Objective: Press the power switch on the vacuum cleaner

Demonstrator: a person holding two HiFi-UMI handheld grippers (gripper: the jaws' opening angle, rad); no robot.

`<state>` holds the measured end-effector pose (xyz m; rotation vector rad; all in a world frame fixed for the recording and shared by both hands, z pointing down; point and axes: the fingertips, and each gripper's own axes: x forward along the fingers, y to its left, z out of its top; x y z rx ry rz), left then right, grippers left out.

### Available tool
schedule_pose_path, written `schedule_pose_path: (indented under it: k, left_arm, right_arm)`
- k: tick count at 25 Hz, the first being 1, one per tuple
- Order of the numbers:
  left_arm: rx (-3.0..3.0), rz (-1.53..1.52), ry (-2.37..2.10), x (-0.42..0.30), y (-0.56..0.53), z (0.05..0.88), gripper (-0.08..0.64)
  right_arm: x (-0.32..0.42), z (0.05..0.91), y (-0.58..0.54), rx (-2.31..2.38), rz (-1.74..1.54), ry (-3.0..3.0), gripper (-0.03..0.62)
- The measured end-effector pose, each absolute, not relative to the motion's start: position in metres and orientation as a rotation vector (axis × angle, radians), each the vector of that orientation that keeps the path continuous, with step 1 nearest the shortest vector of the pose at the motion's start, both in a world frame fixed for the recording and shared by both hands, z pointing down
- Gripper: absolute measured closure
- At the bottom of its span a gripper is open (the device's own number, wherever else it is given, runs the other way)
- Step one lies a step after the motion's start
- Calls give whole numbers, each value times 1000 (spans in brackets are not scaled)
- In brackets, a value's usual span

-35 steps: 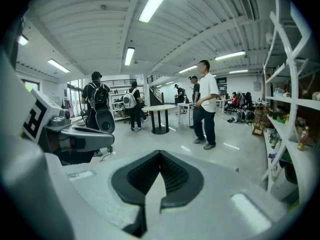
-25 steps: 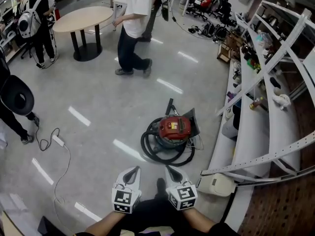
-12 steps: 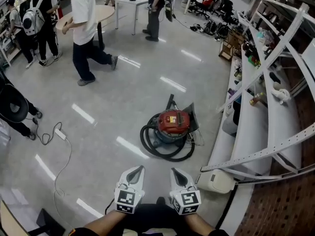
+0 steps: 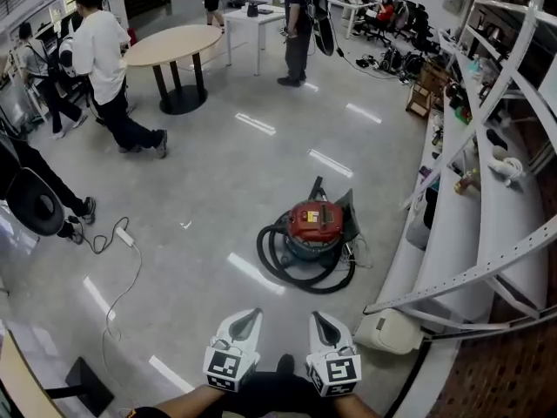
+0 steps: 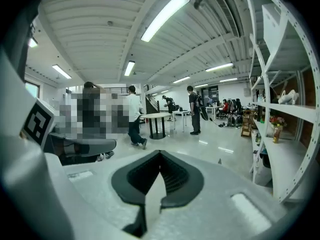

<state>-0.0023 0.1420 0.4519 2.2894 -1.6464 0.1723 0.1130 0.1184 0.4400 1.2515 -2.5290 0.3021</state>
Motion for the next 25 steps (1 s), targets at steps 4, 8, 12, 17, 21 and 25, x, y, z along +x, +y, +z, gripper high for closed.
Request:
schedule_pose_path:
  k: [4,8,12,17,21,25]
  left_arm:
    - [2273,180,-1709,11,153,450,545]
    - [2241,196,-1756,22,167,448,545]
    - [2220,231,-1791,26,178,446,545]
    - [2259,244,-1788,32,183,439,545]
    - [2281,281,-1787,19,188,440,545]
    - [2311,277,-1727,10,190,445,545]
  right_arm:
    - [122,440,129,1189,279,-2572,600]
    - [133,434,135,1160,275,-2576,600]
    - [144,432,144,1140,275,-2594,600]
    - [147,429,155,1138,244,-2609,600]
    - [127,430,165,1102,246,-2641,601]
    - [117,423,171,1150,239,-2626,601]
